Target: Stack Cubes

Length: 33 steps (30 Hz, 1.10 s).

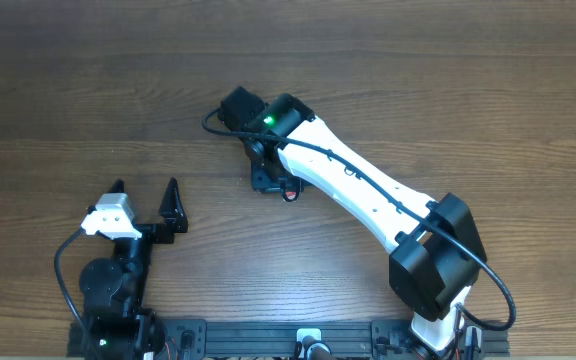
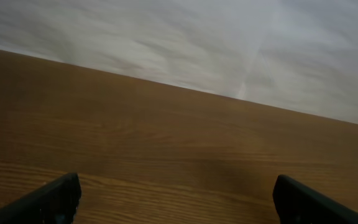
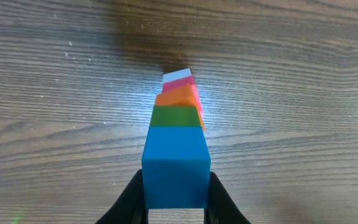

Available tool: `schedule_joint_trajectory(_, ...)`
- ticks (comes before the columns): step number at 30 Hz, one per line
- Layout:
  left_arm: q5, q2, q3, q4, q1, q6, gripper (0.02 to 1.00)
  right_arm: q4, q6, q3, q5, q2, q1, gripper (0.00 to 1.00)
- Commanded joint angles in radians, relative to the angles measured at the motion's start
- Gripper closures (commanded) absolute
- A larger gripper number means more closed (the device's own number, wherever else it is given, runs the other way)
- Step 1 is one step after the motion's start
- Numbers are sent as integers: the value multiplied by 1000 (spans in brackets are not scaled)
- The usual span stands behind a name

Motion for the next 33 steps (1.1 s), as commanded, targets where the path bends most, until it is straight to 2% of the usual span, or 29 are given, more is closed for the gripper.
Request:
schedule_joint_trajectory(1, 13, -12, -6, -1, 5, -11, 18, 3, 13, -14, -5, -2, -7, 963)
schedule_joint_trajectory(7, 13, -12, -6, -1, 5, -11, 18, 3, 13, -14, -5, -2, -6, 928)
schedule_joint_trajectory(9, 13, -12, -6, -1, 5, -11, 18, 3, 13, -14, -5, -2, -6, 842)
schedule_joint_trajectory(11, 13, -12, -6, -1, 5, -11, 20, 4, 13, -14, -6, -2, -6, 722)
schedule_joint_trajectory(13, 13, -12, -6, -1, 5, -11, 18, 4, 13, -14, -6, -2, -6, 478)
schedule_joint_trajectory(16, 13, -12, -6, -1, 5, -11, 18, 7, 12, -14, -10, -2, -6, 191)
schedule_joint_trajectory(17, 13, -12, -6, -1, 5, -11, 18, 8, 12, -14, -10, -2, -6, 64)
schedule_joint_trajectory(18, 13, -12, -6, -1, 5, -11, 20, 11, 12, -14, -10, -2, -7, 7)
schedule_joint_trajectory(25, 13, -12, -6, -1, 5, -11, 20, 137, -103, -11, -7, -2, -51, 7)
schedule_joint_trajectory(28, 13, -12, -6, -1, 5, -11, 18, 203, -162, -5, 4, -2, -108, 7)
schedule_joint_trajectory(33, 13, -12, -6, -1, 5, -11, 18, 229, -242, 16, 77, -2, -255, 7)
